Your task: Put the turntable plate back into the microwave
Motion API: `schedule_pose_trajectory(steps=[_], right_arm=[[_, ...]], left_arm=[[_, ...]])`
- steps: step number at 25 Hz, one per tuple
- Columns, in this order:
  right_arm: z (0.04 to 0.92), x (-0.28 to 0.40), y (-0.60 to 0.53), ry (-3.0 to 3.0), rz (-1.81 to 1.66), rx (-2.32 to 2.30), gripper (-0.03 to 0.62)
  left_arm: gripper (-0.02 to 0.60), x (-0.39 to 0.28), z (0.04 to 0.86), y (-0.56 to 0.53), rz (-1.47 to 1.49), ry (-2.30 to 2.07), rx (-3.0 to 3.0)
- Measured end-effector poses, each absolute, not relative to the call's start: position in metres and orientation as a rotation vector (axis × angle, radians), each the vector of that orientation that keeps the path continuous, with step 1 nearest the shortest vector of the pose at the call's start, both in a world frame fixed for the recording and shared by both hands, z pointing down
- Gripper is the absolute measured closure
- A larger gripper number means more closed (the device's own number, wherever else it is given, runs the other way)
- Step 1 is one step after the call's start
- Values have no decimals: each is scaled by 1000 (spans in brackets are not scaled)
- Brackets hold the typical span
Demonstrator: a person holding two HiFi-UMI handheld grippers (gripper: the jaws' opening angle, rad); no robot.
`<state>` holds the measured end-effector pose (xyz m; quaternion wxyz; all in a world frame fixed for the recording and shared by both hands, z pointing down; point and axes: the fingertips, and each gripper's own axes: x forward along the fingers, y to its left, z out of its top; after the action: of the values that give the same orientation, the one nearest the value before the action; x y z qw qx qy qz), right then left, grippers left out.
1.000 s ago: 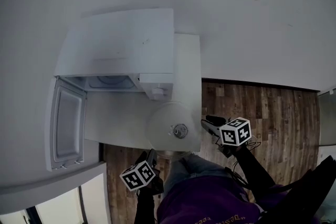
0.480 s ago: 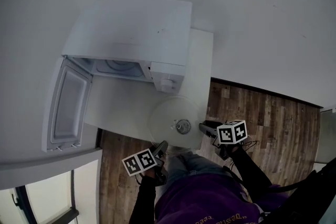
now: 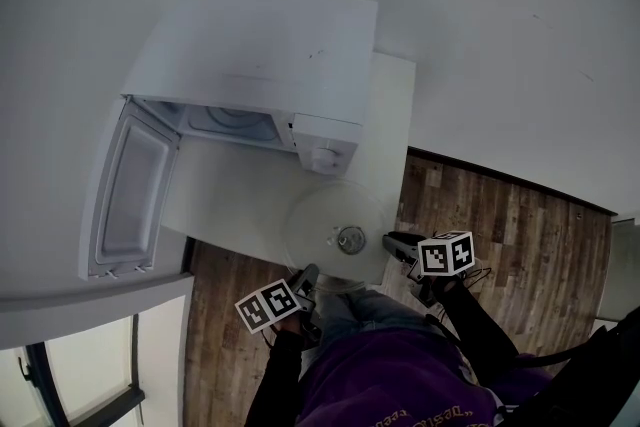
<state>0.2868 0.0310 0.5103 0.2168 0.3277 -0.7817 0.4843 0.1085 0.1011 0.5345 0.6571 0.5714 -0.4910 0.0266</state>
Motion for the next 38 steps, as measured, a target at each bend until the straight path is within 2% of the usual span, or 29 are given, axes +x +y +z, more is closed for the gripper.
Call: schedule_pose_trajectory(steps=[12, 19, 23, 38], right_arm=[[499, 290, 32, -2210, 1400, 887, 506], [489, 295, 28, -2235, 1390, 889, 500], [486, 294, 27, -2245, 1419, 864, 496], [435, 227, 26, -2493, 1198, 606, 491]], left_arm=[[490, 105, 503, 99, -225, -1084, 1345], [512, 111, 490, 93, -381, -1027, 1343], [539, 109, 473, 88, -602, -973, 1273], [534, 56, 429, 128, -1080, -1055, 1259]])
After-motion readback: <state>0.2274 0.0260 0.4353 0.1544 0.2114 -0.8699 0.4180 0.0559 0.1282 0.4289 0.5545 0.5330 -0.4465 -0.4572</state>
